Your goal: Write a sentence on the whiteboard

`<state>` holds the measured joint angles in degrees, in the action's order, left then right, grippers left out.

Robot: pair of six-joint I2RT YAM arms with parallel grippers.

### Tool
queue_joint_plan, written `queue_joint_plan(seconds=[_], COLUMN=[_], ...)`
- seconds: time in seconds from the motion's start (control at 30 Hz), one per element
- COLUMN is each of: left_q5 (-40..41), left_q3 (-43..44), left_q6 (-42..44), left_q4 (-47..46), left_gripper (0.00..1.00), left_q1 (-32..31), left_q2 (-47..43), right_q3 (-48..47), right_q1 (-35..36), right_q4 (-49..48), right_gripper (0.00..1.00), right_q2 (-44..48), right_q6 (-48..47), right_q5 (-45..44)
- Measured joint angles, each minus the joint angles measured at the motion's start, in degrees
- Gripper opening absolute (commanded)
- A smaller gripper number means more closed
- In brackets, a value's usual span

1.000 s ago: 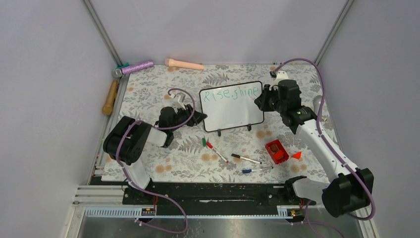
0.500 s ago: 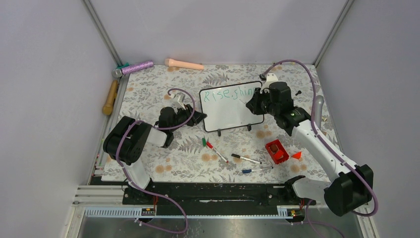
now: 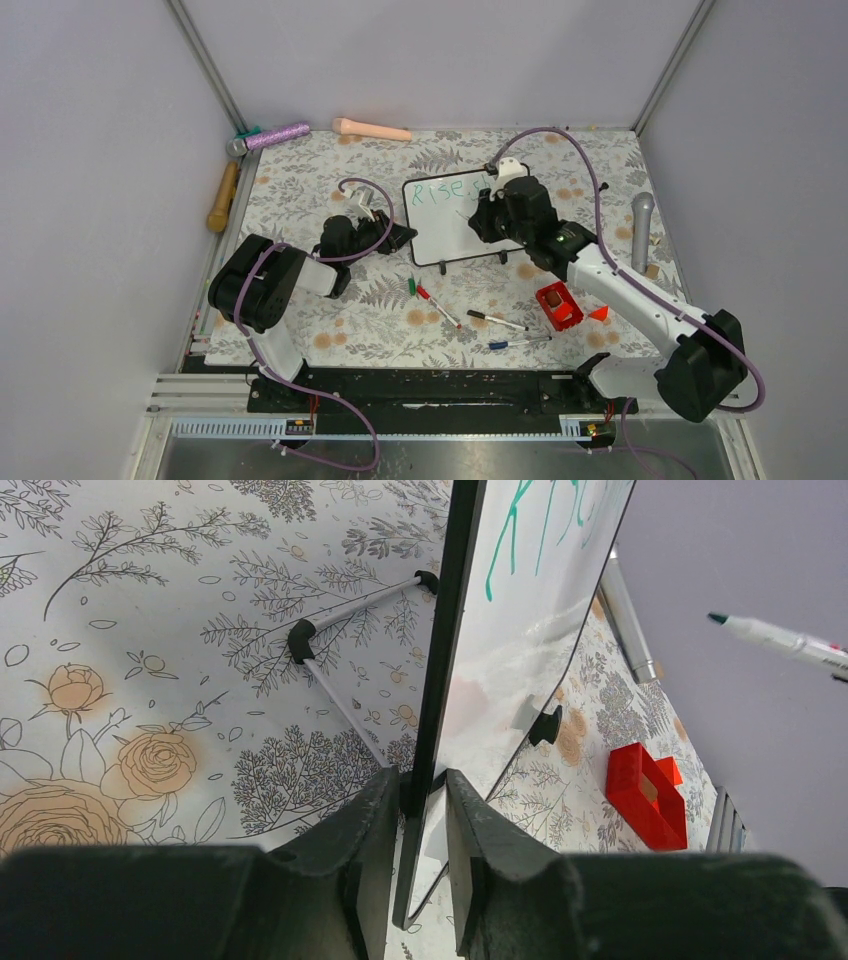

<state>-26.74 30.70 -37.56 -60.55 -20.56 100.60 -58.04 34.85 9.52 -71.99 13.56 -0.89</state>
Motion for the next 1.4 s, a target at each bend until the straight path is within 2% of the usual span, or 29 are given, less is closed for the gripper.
queue_joint_plan(seconds=[0.23, 0.37, 0.5, 1.4], left_q5=[0.0, 0.0, -0.5, -0.6], left_q3=[0.0, 0.0, 0.0, 0.0], left_q6=[0.0, 0.0, -0.2, -0.2], left_q4=[0.0, -0.1, -0.3, -0.3], left_gripper=[0.21, 0.13, 0.00, 0.00], left_q1=[0.0, 0.0, 0.0, 0.0], left_q2=[0.0, 0.0, 0.0, 0.0], right_q3=[-1.6, -2.4, -3.7, -8.4], right_q1=[4.0, 5.7, 7.5, 8.8], right_q4=[-0.4, -1.3, -1.5, -1.3], right_gripper=[0.00, 0.00, 0.00, 0.00], right_q2=[-4.4, -6.5, -8.6, -16.0], right_q6=[-0.1, -0.2, -0.5, -1.8], right_q5=[-3.8, -5.5, -6.8, -12.2])
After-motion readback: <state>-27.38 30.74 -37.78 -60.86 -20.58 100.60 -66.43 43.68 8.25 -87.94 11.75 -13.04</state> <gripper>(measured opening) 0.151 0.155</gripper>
